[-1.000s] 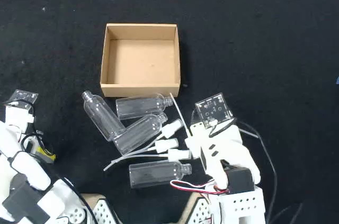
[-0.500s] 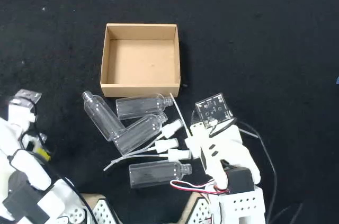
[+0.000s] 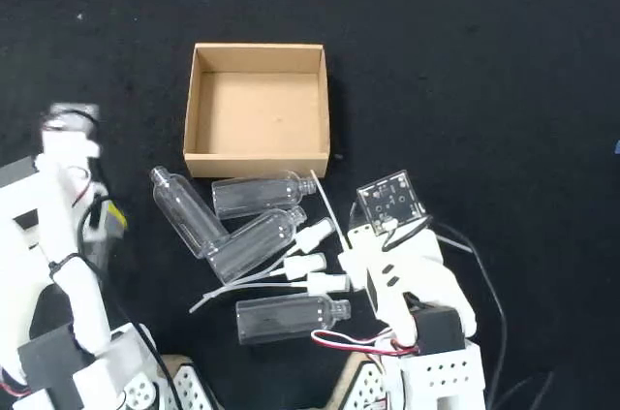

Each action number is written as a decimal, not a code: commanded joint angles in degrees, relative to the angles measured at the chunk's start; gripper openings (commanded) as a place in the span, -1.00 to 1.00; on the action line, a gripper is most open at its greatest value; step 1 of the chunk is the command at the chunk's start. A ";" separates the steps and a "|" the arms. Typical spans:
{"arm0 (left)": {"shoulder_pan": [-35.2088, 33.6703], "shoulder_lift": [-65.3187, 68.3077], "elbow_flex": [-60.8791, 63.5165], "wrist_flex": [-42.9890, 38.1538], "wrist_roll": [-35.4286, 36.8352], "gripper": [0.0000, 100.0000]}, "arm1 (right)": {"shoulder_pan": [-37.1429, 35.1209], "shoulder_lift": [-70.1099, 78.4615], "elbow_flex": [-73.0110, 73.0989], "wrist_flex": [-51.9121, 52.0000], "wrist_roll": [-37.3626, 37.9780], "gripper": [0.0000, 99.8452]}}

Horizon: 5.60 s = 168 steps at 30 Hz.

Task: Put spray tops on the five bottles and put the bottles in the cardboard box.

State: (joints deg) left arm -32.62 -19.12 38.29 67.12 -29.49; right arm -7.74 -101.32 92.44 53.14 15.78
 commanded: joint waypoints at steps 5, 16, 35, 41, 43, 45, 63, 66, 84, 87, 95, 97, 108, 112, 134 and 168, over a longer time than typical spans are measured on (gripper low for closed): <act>0.04 -0.44 -2.95 -13.27 18.73 -0.90 | -0.62 -1.27 -1.71 1.05 -0.18 -0.98; 0.04 -1.05 5.32 -20.13 21.80 -0.94 | -0.53 -0.57 -7.34 5.54 -0.62 -0.86; 1.27 -24.35 19.03 -20.92 25.49 -0.94 | 5.10 26.95 -24.40 5.45 -0.18 -0.86; 1.27 -23.47 25.19 -30.51 25.49 -0.94 | 7.12 40.57 -33.54 9.58 6.07 -0.86; 1.27 -23.91 26.68 -32.62 25.58 -0.94 | 9.85 44.53 -37.49 12.84 8.88 -0.86; 1.36 -23.91 27.38 -33.76 26.37 -0.94 | 13.01 48.13 -41.45 16.35 11.52 -0.86; 1.01 -23.30 28.00 -34.02 36.04 -0.94 | 16.35 55.60 -44.35 26.02 29.63 -0.60; 1.27 -23.30 28.79 -35.43 35.96 -0.94 | 13.89 57.19 -41.45 21.01 30.15 -0.60; 0.84 -23.91 31.08 -39.03 35.60 -0.94 | 3.78 97.01 -61.32 16.97 36.92 -0.60; 0.84 -23.91 31.08 -39.03 35.60 -0.94 | 3.69 99.91 -60.97 13.01 36.84 -0.60; 0.84 -23.91 30.99 -38.95 35.52 -0.94 | 3.52 102.73 -58.95 5.10 37.19 -0.70; 0.84 -23.91 30.99 -38.95 35.52 -0.94 | 3.52 102.55 -58.59 4.92 37.19 -0.89; 0.84 -23.91 30.90 -39.12 35.52 -0.94 | 22.51 102.02 -67.30 4.75 13.98 -0.97; 0.84 -23.91 30.90 -39.03 35.52 -0.94 | 27.52 105.36 -70.37 3.87 2.99 -0.97; 0.84 -23.91 30.90 -39.21 35.52 -0.94 | 34.29 111.08 -73.19 9.67 14.15 -0.58; 1.45 -24.00 31.43 -50.20 35.96 -0.93 | 5.80 58.95 -73.36 12.04 -8.88 -0.98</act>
State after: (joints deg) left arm -31.82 -40.92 70.11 24.04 6.11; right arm 9.85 -35.12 22.29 67.91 11.56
